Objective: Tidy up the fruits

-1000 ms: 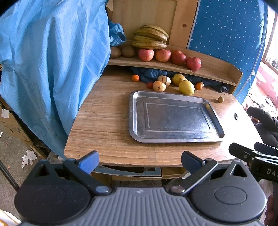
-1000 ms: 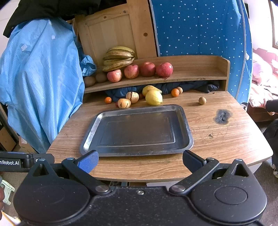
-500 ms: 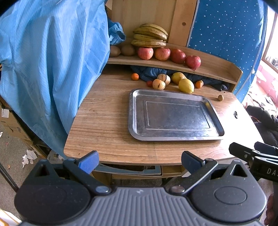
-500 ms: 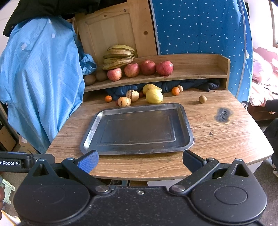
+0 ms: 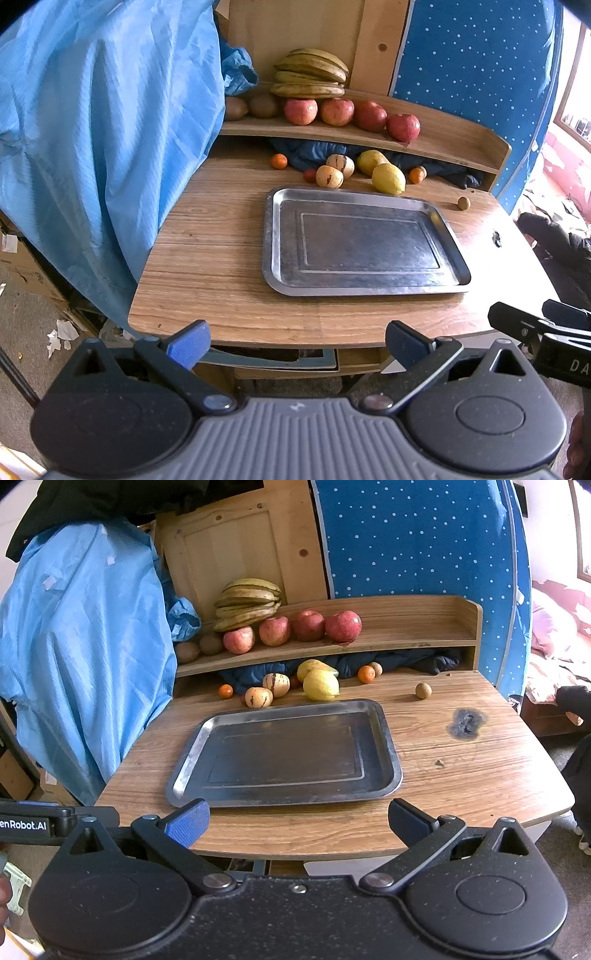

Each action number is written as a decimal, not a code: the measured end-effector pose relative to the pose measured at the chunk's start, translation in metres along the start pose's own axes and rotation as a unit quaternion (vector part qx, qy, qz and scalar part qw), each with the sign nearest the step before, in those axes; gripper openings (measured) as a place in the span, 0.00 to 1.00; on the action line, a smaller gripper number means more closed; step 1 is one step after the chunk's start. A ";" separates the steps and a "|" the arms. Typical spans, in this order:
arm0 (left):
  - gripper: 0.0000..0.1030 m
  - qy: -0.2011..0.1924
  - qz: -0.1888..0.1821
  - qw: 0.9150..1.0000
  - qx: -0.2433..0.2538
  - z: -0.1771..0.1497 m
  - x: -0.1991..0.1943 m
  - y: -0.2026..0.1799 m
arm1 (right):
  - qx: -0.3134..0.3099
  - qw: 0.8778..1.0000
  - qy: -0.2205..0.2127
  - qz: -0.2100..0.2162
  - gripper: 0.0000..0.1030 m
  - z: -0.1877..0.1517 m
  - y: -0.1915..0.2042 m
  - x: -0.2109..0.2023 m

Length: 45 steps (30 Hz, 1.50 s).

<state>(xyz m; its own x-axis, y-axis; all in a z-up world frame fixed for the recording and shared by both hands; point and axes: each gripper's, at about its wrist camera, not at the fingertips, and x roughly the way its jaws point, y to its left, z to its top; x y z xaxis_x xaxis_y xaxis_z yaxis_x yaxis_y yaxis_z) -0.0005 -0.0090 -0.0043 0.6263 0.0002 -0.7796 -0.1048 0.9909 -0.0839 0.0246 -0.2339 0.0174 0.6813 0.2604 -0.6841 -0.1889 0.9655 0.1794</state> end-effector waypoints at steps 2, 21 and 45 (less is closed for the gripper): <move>1.00 0.001 0.001 1.000 0.000 0.000 0.000 -0.001 | 0.002 1.000 0.000 -0.001 1.00 0.000 -0.001 -0.001; 1.00 0.014 0.006 1.000 0.000 -0.003 0.001 -0.009 | 0.008 1.000 0.011 0.007 1.00 -0.001 -0.006 0.000; 1.00 0.053 0.041 0.997 -0.028 0.020 0.036 -0.033 | 0.003 0.998 0.051 0.038 1.00 0.020 -0.041 0.036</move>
<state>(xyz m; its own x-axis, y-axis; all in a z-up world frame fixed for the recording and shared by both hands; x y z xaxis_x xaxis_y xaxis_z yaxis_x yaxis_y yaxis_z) 0.0410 -0.0391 -0.0177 0.5286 0.0629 -0.8465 -0.1970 0.9791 -0.0503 0.0708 -0.2638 -0.0004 0.5902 0.3313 -0.7361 -0.2326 0.9430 0.2380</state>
